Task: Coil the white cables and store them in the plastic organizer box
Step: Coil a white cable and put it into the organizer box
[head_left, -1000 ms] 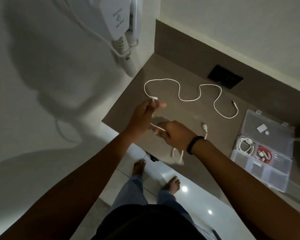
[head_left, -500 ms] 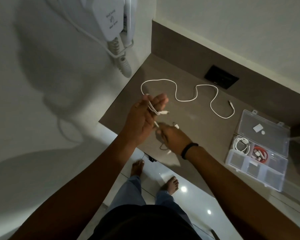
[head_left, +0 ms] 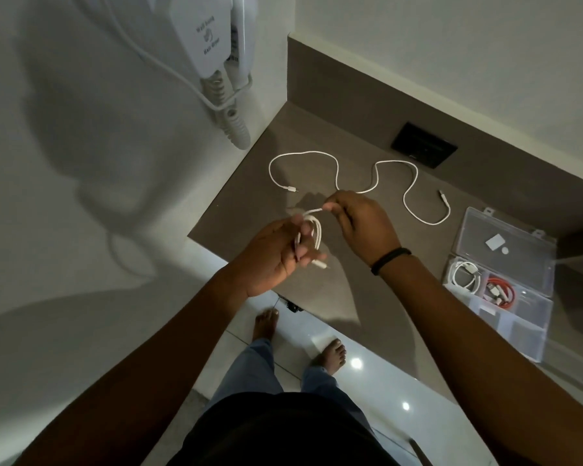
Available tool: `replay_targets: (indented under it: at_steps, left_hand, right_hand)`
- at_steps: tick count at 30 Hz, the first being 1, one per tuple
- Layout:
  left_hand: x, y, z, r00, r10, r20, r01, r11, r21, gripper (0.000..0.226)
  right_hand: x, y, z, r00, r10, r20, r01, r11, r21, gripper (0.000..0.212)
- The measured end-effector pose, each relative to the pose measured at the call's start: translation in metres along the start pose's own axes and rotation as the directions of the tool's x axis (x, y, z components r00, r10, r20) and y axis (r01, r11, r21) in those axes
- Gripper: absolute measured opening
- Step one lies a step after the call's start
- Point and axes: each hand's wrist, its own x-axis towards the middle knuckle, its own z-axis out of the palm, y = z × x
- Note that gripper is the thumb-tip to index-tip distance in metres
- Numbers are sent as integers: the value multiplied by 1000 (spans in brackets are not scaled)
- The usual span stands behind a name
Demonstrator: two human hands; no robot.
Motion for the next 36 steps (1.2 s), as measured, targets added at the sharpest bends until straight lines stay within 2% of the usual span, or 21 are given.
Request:
replay_targets:
  at_steps: [2,3,4,5,7,9,11,12,13,14,15,17,18,20,22,26,28,30,31,33,36]
  left_hand:
    - [4,5,5,996,94,8,-89,968,-235,28]
    - [6,6,7,989,142,-28,-144,951,-275,26]
    - [10,5,8,977,191,-99,-209,950,-231,27]
    - [13,4,7,950,246,-194,-268,958,-101,29]
    - [18,-2,2,849,389,-356,-272,902,337,30]
    - [19,-5,-6,762,539,-359,-151,687,711,29]
    - [16,-4,-14,779,578,-244,-56,452,890,30]
    - [15,-3,-17,820,533,-210,-13,383,924,34]
    - [14,-4,-19,873,446,-199,22,370,929,41]
    - [12,-4,-18,928,313,-201,51,427,903,47]
    - [10,-5,-14,972,146,-182,69,567,821,52]
    - [4,-10,-5,990,-138,-12,129,890,437,52]
    - [3,-11,-1,978,-192,78,169,957,238,46]
    - [3,-16,6,973,-151,172,149,988,27,30]
    - [7,-25,14,980,-90,177,101,993,-59,23]
    - [14,-48,27,995,-100,-6,99,984,-148,33]
    - [17,-58,30,994,-99,-42,93,989,-114,37]
    - [21,-67,32,993,-78,-87,81,996,42,34]
    - [23,-72,34,990,-70,-124,89,984,157,33]
    - [27,-83,41,979,-38,-202,125,890,439,38]
    - [29,-100,52,969,115,-218,108,597,795,31]
  right_hand:
    - [-16,0,18,997,35,73,-34,999,-7,24]
    - [-27,-2,29,992,36,121,-33,999,-22,22]
    - [-37,-5,40,986,27,167,-21,999,-38,21]
    - [-45,-11,49,979,15,205,-6,999,-44,20]
    - [-54,-26,59,969,-7,248,13,1000,-23,20]
    - [-51,-36,57,968,-50,246,50,999,8,26]
    - [-45,-42,44,967,-114,229,110,993,29,22]
    - [-41,-42,34,968,-139,209,137,990,20,19]
    - [-37,-41,23,971,-150,184,152,988,4,15]
    - [-32,-38,11,976,-153,155,155,988,-3,12]
    - [-28,-33,1,982,-148,120,148,989,10,8]
    - [-25,-20,-13,995,-103,11,101,988,117,4]
    - [-28,-14,-15,998,-45,-42,53,977,207,3]
    - [-39,-7,-10,993,110,-36,-83,893,443,7]
    - [-57,-4,3,972,229,49,-204,726,657,15]
    - [-92,-2,20,881,435,184,-361,368,857,20]
    - [-107,1,19,815,509,277,-403,154,902,22]
    - [-122,6,15,771,509,383,-425,-37,904,33]
    - [-130,9,12,766,488,419,-436,-84,896,34]
    - [-143,12,9,770,471,431,-451,-76,889,32]
    - [-156,17,7,734,576,362,-434,-13,901,30]
